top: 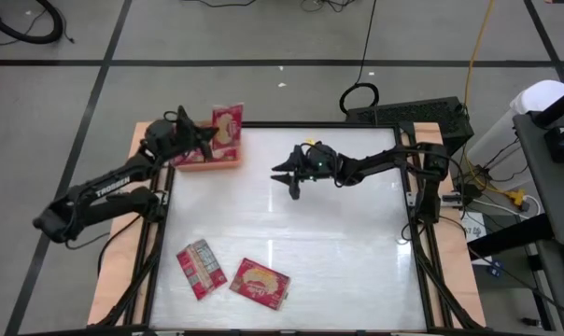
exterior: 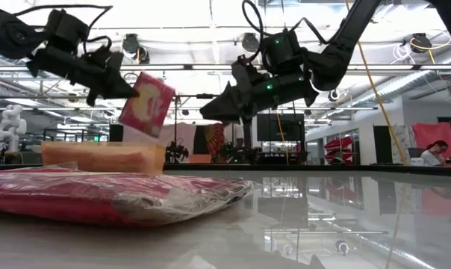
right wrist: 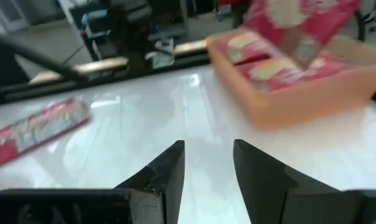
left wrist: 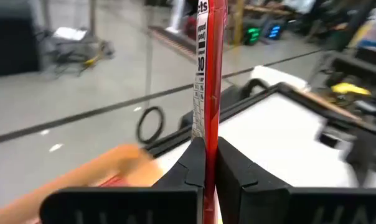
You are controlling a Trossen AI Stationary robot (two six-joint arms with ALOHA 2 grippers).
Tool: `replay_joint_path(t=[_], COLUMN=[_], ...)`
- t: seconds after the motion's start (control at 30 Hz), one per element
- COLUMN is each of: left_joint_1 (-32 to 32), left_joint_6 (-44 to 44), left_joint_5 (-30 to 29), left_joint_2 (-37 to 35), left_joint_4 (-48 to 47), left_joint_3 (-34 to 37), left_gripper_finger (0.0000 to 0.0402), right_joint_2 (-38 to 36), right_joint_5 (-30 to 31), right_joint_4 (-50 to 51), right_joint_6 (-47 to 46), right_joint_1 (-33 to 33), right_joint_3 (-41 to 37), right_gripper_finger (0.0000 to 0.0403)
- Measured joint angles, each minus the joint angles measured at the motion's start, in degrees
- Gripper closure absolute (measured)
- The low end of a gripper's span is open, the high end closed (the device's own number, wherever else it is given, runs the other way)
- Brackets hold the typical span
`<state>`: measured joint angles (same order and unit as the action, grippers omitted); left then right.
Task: Sort popcorn bags into baskets
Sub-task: Put the red popcorn bag into the orange bin
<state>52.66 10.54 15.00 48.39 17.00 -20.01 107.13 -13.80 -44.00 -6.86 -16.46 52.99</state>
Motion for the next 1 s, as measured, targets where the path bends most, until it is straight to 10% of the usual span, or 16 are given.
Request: replay_joint_path(t=[1.0], left_joint_1=[6.2], left_joint_6=[1.9], left_joint_5=[-3.7], left_joint_2=[1.5], left_joint_4=[-16.7], left_joint_3=[0.0], left_gripper_finger=[0.0310], right_joint_2=[0.0], right_joint_5=[-0.1], right_joint_4=[-1.1], right_joint_6=[1.6], right_joint_1=[4.6], right_joint_3=[-2.8], right_gripper_finger=[0.0273])
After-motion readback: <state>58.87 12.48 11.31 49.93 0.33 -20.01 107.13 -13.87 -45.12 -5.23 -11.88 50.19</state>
